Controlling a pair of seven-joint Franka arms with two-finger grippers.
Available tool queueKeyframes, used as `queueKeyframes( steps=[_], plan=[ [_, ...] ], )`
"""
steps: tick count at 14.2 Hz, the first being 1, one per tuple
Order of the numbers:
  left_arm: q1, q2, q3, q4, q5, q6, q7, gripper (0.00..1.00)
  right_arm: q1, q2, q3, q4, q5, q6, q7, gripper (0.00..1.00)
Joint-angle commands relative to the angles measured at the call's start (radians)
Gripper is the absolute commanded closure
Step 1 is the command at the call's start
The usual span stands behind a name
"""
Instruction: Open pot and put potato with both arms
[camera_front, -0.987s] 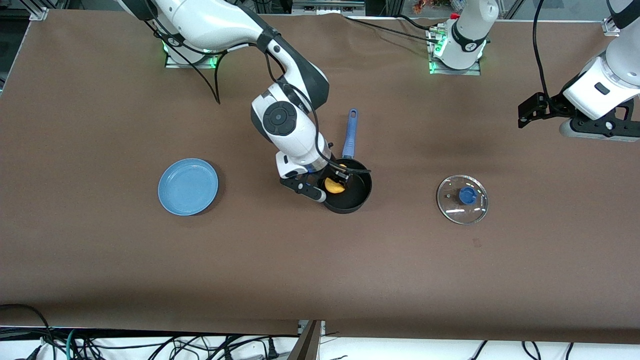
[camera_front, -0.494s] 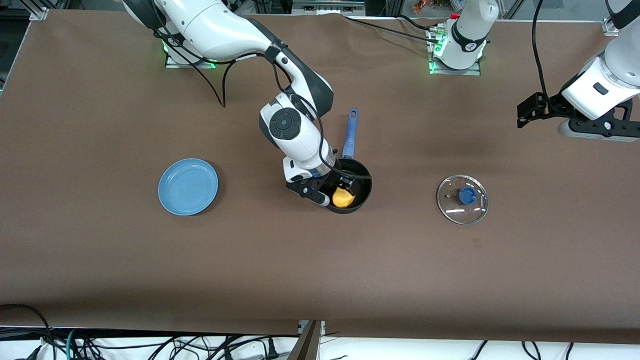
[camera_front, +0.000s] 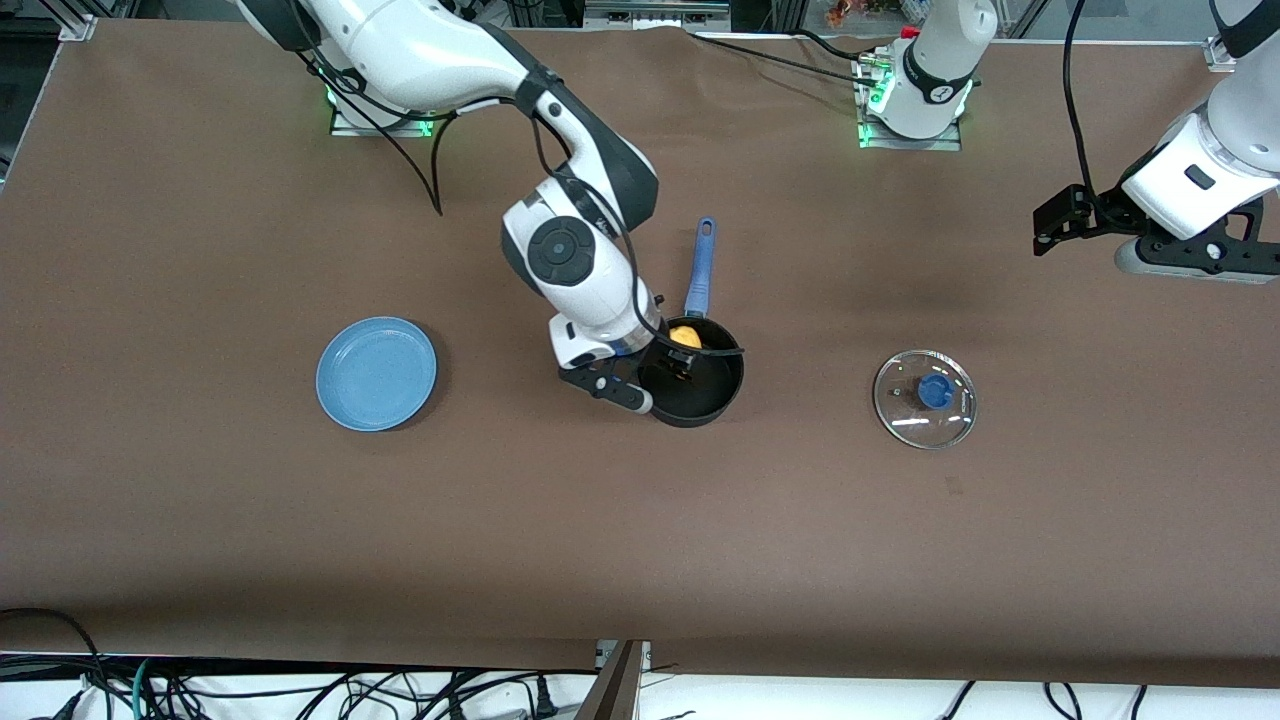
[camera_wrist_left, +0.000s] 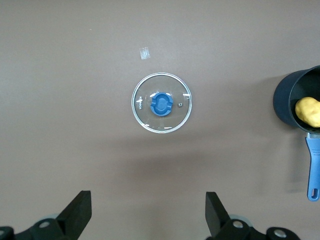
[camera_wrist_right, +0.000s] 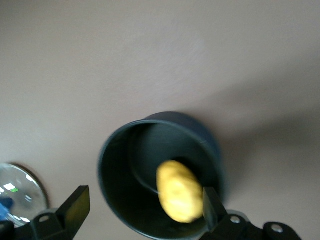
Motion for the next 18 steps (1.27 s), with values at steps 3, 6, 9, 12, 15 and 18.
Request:
queueKeyframes(
  steps=[3, 6, 9, 12, 15, 18],
  plan=[
    [-0.010, 0.010, 0.000, 0.027, -0.008, -0.021, -0.012, 0.00, -0.097, -0.141, -0.024, -0.027, -0.051, -0.269, -0.290, 0.00],
    [-0.010, 0.010, -0.013, 0.027, -0.008, -0.021, -0.012, 0.00, -0.192, -0.239, -0.023, -0.078, -0.123, -0.436, -0.431, 0.00],
    [-0.010, 0.010, -0.013, 0.029, -0.006, -0.021, -0.012, 0.00, -0.255, -0.357, -0.023, -0.126, -0.222, -0.559, -0.530, 0.00],
    [-0.010, 0.010, -0.013, 0.029, -0.006, -0.021, -0.012, 0.00, -0.292, -0.455, -0.021, -0.179, -0.232, -0.598, -0.539, 0.00],
    [-0.012, 0.012, -0.015, 0.029, -0.003, -0.021, -0.012, 0.00, -0.381, -0.585, -0.021, -0.253, -0.226, -0.610, -0.556, 0.00],
    [-0.012, 0.012, -0.015, 0.029, -0.003, -0.021, -0.011, 0.00, -0.474, -0.691, -0.021, -0.317, -0.231, -0.590, -0.590, 0.00]
  ],
)
